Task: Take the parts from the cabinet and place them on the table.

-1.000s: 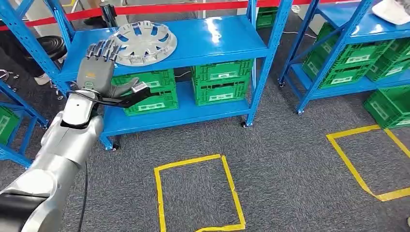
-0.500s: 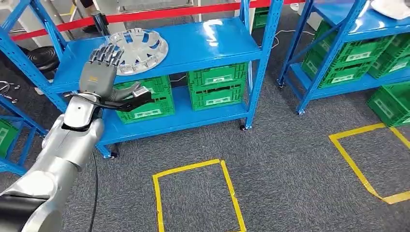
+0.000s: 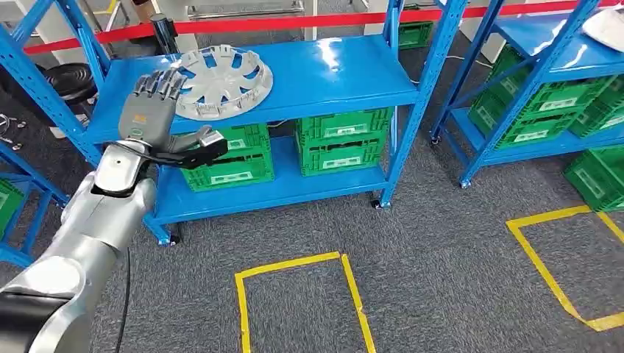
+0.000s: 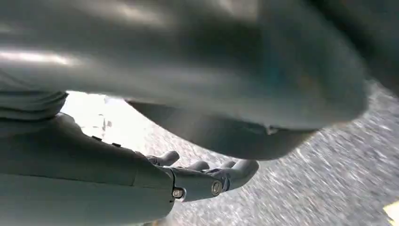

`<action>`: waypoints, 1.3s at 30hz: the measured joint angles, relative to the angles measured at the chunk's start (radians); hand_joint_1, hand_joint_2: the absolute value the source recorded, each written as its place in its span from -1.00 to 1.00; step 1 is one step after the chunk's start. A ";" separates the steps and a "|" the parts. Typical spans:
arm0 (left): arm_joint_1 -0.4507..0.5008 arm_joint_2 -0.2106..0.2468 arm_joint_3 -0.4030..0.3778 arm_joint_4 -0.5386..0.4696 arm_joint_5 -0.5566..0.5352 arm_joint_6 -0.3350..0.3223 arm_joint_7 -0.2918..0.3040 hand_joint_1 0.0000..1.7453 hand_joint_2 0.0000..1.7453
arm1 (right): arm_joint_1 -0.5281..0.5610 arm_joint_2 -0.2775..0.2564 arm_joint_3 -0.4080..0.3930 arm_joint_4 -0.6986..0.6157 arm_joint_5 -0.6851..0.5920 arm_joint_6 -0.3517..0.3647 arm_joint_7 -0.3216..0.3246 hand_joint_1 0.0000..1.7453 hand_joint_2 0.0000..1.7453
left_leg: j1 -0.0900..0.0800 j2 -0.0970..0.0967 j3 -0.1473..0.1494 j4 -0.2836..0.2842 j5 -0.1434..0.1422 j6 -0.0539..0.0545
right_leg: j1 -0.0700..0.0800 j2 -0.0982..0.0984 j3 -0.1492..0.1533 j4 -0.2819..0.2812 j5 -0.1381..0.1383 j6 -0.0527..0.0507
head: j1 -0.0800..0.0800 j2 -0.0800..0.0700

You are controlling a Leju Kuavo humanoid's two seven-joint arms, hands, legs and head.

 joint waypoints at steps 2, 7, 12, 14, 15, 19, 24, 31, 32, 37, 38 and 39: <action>-0.003 -0.004 0.000 0.001 0.000 -0.002 0.000 -1.00 -1.00 | 0.003 0.000 0.000 0.000 -0.001 -0.002 -0.008 -1.00 -1.00 | 0.000 0.000 0.029 0.001 -0.023 -0.005 | 0.000 -0.001 0.054 -0.165 0.116 -0.007 | 0.000 0.000; -0.009 -0.007 0.000 0.003 0.000 -0.011 -0.006 -1.00 -1.00 | 0.006 0.000 -0.001 0.001 -0.001 -0.001 -0.003 -1.00 -1.00 | -0.003 -0.003 0.055 0.006 -0.047 -0.036 | 0.009 -0.003 0.088 -0.227 0.114 -0.038 | 0.000 0.000; -0.012 -0.007 0.001 0.003 0.001 -0.009 -0.016 -1.00 -1.00 | 0.003 0.000 -0.002 0.001 -0.002 -0.002 0.017 -1.00 -1.00 | 0.003 0.007 -0.112 0.265 -0.094 -0.053 | 0.002 -0.001 0.154 -0.233 0.070 -0.058 | -0.005 0.000; -0.004 -0.006 0.001 0.007 0.001 -0.009 -0.018 -1.00 -1.00 | 0.007 0.000 -0.003 0.001 -0.004 -0.002 0.021 -1.00 -1.00 | 0.004 0.008 -0.173 0.300 -0.127 -0.057 | 0.002 0.003 0.182 -0.233 0.048 -0.057 | -0.005 0.000; -0.004 -0.006 0.001 0.009 0.001 -0.009 -0.020 -1.00 -1.00 | 0.010 0.000 -0.003 0.001 -0.004 -0.002 0.024 -1.00 -1.00 | 0.005 0.008 -0.179 0.264 -0.107 -0.057 | 0.002 0.005 0.202 -0.233 0.033 -0.056 | -0.005 0.000; -0.005 -0.005 0.001 0.013 0.001 -0.009 -0.024 -1.00 -1.00 | 0.012 0.000 -0.005 0.003 -0.004 -0.003 0.025 -1.00 -1.00 | 0.001 0.013 -0.151 0.001 0.133 -0.044 | 0.006 0.005 0.258 -0.225 -0.020 -0.040 | -0.006 0.000; -0.011 -0.012 0.003 0.009 0.002 -0.011 -0.028 -1.00 -1.00 | 0.008 0.000 -0.006 0.003 -0.006 -0.010 0.032 -1.00 -1.00 | 0.002 0.005 -0.101 0.001 0.097 -0.004 | 0.002 0.003 0.256 -0.181 -0.018 -0.013 | -0.004 0.000; -0.007 -0.021 0.003 0.013 0.002 -0.015 -0.031 -1.00 -1.00 | 0.007 0.000 -0.015 0.003 -0.010 -0.011 0.010 -1.00 -1.00 | -0.002 0.000 -0.019 0.001 0.023 0.002 | 0.003 0.002 0.039 -0.005 -0.097 0.001 | -0.002 0.000; -0.007 -0.021 0.003 0.013 0.002 -0.015 -0.032 -1.00 -1.00 | 0.007 0.000 -0.015 0.003 -0.010 -0.011 -0.001 -1.00 -1.00 | -0.002 0.000 0.000 0.002 0.009 -0.001 | 0.003 0.002 0.055 -0.080 -0.037 -0.003 | -0.002 0.000; -0.006 -0.027 0.004 0.020 0.003 -0.019 -0.042 -1.00 -1.00 | 0.014 0.000 -0.017 0.006 -0.013 -0.011 -0.010 -1.00 -1.00 | -0.005 -0.007 0.038 0.014 -0.033 -0.030 | 0.010 -0.002 0.091 -0.224 0.116 -0.037 | -0.004 0.000; -0.010 -0.028 0.004 0.019 0.003 -0.018 -0.043 -1.00 -1.00 | 0.014 0.000 -0.017 0.006 -0.013 -0.012 -0.010 -1.00 -1.00 | -0.005 -0.006 0.040 0.015 -0.030 -0.034 | 0.013 -0.003 0.097 -0.224 0.111 -0.044 | -0.003 0.000; -0.013 -0.028 0.004 0.018 0.003 -0.018 -0.044 -1.00 -1.00 | 0.012 0.000 -0.017 0.006 -0.013 -0.013 -0.010 -1.00 -1.00 | -0.006 -0.007 0.040 0.027 -0.025 -0.038 | 0.009 -0.001 0.109 -0.224 0.110 -0.048 | -0.003 0.000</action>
